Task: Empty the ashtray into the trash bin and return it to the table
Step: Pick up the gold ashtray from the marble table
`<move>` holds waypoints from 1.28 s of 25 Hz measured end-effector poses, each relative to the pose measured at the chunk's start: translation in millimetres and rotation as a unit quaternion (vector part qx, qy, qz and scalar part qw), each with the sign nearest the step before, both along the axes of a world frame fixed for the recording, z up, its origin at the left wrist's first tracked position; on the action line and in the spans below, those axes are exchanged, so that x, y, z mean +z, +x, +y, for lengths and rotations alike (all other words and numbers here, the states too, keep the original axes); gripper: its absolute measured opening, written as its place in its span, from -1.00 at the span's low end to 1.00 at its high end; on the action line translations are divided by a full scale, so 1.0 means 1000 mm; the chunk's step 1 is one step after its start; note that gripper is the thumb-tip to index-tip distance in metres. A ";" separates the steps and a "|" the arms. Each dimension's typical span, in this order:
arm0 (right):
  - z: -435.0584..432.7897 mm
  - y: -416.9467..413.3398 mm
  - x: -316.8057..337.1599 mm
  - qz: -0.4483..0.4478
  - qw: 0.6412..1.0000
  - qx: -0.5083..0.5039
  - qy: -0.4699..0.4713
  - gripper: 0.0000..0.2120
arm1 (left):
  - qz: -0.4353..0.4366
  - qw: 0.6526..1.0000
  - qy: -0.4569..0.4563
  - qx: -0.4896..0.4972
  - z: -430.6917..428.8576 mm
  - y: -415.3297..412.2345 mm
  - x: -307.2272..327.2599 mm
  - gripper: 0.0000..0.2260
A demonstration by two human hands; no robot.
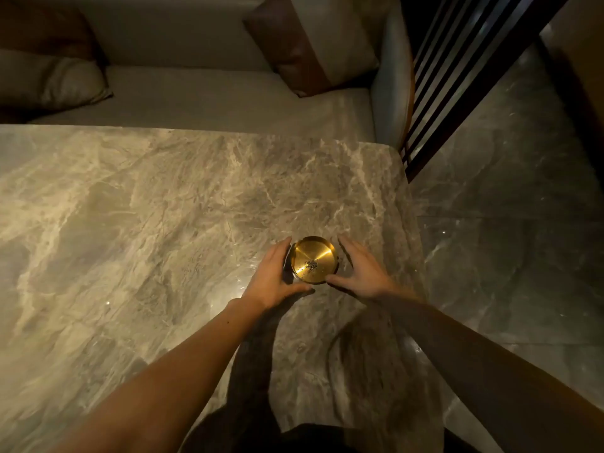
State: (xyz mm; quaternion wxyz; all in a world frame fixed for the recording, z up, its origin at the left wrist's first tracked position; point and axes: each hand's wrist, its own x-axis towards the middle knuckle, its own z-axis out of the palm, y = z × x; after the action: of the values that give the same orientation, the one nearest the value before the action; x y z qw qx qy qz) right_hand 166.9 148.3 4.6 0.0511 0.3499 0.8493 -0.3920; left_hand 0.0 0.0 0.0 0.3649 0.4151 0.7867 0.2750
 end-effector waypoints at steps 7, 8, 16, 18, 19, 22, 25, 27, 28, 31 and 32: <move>-0.004 -0.012 -0.024 0.017 0.992 -0.075 -0.099 0.02 | -0.037 0.999 -0.001 0.035 0.013 0.005 -0.018 0.03; -0.004 -0.012 -0.024 0.026 0.990 -0.085 -0.112 -0.01 | -0.039 0.999 0.000 0.037 0.013 0.005 -0.018 0.01; -0.012 -0.010 -0.027 0.101 0.969 -0.138 -0.177 -0.20 | -0.081 0.994 0.036 0.059 0.011 0.004 -0.022 -0.12; -0.011 -0.008 -0.023 0.102 0.965 -0.142 -0.198 -0.23 | -0.084 0.994 0.042 0.056 0.009 0.003 -0.019 -0.12; -0.010 -0.007 -0.022 0.105 0.962 -0.145 -0.206 -0.23 | -0.090 0.993 0.046 0.055 0.008 0.002 -0.016 -0.14; -0.010 -0.003 -0.012 0.118 0.956 -0.143 -0.227 -0.20 | -0.101 0.992 0.062 0.048 0.005 -0.002 -0.004 -0.17; -0.010 0.000 0.002 0.129 0.954 -0.130 -0.239 -0.15 | -0.079 0.993 0.079 0.030 0.000 -0.007 0.009 -0.19; -0.011 0.001 0.013 0.138 0.955 -0.117 -0.236 -0.15 | -0.077 0.993 0.088 0.025 -0.002 -0.009 0.018 -0.18; -0.011 0.001 0.019 0.144 0.955 -0.111 -0.234 -0.14 | -0.078 0.992 0.093 0.024 -0.003 -0.010 0.022 -0.17; -0.013 0.002 0.037 0.165 0.955 -0.097 -0.227 -0.12 | -0.084 0.990 0.110 0.025 -0.005 -0.010 0.038 -0.17; -0.013 0.003 0.042 0.173 0.955 -0.096 -0.223 -0.12 | -0.087 0.989 0.118 0.025 -0.005 -0.009 0.044 -0.17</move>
State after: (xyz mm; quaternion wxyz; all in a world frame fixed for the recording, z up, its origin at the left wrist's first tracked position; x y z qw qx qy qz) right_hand 169.9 135.0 46.7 -0.0573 0.3365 0.6985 -0.6289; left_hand -9.4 -5.2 44.4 0.3740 0.4098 0.7240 0.4099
